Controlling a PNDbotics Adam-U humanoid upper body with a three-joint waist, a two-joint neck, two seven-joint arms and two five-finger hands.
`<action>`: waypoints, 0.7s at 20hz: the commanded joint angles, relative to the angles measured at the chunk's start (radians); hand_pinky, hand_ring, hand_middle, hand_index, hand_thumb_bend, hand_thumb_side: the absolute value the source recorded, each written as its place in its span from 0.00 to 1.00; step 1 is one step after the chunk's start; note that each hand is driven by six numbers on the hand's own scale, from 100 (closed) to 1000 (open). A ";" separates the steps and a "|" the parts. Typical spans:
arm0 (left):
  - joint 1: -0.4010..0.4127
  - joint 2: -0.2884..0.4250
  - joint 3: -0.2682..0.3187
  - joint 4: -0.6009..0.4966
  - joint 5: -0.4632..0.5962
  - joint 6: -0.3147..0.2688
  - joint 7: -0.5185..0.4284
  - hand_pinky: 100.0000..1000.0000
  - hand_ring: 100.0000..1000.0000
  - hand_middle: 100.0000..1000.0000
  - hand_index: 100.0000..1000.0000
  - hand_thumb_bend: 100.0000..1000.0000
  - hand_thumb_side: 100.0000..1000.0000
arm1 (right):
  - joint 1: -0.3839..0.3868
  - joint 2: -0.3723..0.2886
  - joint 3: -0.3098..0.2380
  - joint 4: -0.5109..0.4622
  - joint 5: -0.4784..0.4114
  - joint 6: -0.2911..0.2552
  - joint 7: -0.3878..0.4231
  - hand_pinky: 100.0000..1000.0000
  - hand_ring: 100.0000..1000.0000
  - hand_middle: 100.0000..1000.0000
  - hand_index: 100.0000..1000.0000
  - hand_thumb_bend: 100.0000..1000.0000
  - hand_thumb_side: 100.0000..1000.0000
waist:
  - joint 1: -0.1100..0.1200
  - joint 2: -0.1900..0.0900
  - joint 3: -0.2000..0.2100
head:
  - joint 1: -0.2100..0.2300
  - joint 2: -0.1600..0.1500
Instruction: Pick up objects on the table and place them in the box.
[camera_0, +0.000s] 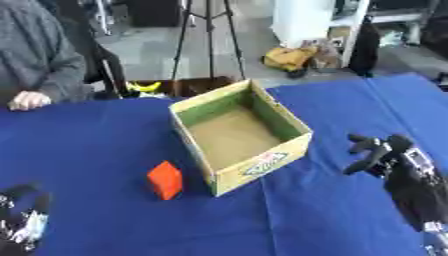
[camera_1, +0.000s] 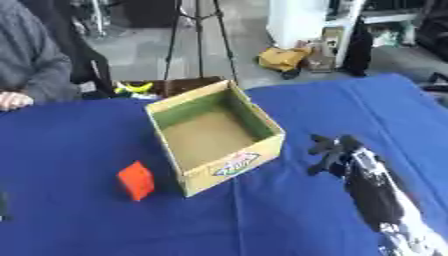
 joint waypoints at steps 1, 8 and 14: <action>-0.010 0.019 0.009 -0.027 -0.046 -0.004 -0.021 0.48 0.88 0.66 0.74 0.63 0.32 | -0.006 -0.009 -0.005 -0.021 -0.002 -0.001 0.001 0.52 0.95 0.55 0.41 0.00 0.86 | -0.003 -0.011 0.002 | 0.000 -0.011; -0.009 0.016 0.017 -0.032 -0.103 -0.003 -0.016 0.50 0.88 0.66 0.73 0.54 0.30 | -0.006 -0.009 -0.006 -0.021 -0.002 -0.001 0.001 0.52 0.95 0.55 0.41 0.00 0.86 | -0.004 -0.011 0.003 | 0.000 -0.013; -0.049 0.074 0.005 -0.025 -0.158 0.036 -0.025 0.53 0.87 0.67 0.75 0.48 0.26 | -0.005 -0.011 -0.004 -0.021 -0.002 0.002 0.002 0.52 0.95 0.55 0.41 0.00 0.86 | -0.001 -0.014 0.000 | 0.000 -0.010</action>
